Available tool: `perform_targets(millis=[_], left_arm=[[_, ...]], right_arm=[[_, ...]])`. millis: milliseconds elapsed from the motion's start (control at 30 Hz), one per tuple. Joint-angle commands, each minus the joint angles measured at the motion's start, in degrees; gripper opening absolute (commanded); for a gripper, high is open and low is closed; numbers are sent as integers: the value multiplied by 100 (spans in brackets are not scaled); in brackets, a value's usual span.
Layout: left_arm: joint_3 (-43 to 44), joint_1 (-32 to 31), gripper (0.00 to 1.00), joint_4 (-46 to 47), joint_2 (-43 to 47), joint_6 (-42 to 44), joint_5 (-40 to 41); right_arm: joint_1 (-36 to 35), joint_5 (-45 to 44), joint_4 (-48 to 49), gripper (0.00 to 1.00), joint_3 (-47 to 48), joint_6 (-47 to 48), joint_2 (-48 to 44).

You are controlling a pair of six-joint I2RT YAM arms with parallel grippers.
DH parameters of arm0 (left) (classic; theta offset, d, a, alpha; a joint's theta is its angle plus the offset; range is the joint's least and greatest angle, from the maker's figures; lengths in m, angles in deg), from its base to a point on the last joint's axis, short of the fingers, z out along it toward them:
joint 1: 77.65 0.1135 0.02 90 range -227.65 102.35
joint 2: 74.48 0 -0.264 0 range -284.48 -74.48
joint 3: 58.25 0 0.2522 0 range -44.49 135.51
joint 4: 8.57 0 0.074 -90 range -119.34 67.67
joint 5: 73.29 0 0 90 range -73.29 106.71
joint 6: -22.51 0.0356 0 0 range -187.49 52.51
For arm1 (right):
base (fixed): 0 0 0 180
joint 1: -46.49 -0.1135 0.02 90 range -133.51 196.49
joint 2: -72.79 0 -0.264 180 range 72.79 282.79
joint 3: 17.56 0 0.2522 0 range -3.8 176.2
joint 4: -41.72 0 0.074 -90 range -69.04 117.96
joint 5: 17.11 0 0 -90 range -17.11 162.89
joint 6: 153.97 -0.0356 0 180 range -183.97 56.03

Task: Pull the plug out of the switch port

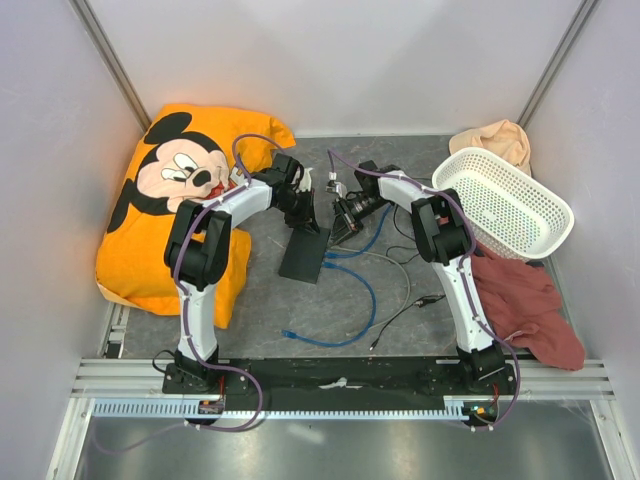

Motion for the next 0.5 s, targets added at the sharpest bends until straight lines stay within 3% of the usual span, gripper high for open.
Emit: perform_targets(millis=[0, 467], left_arm=[[-243, 5, 2, -259, -579, 192, 1267], [-164, 5, 2, -233, -702, 359, 1477]], right_arm=[[130, -2577, 241, 0, -383, 422, 198], [376, -2718, 74, 0, -753, 641, 4]])
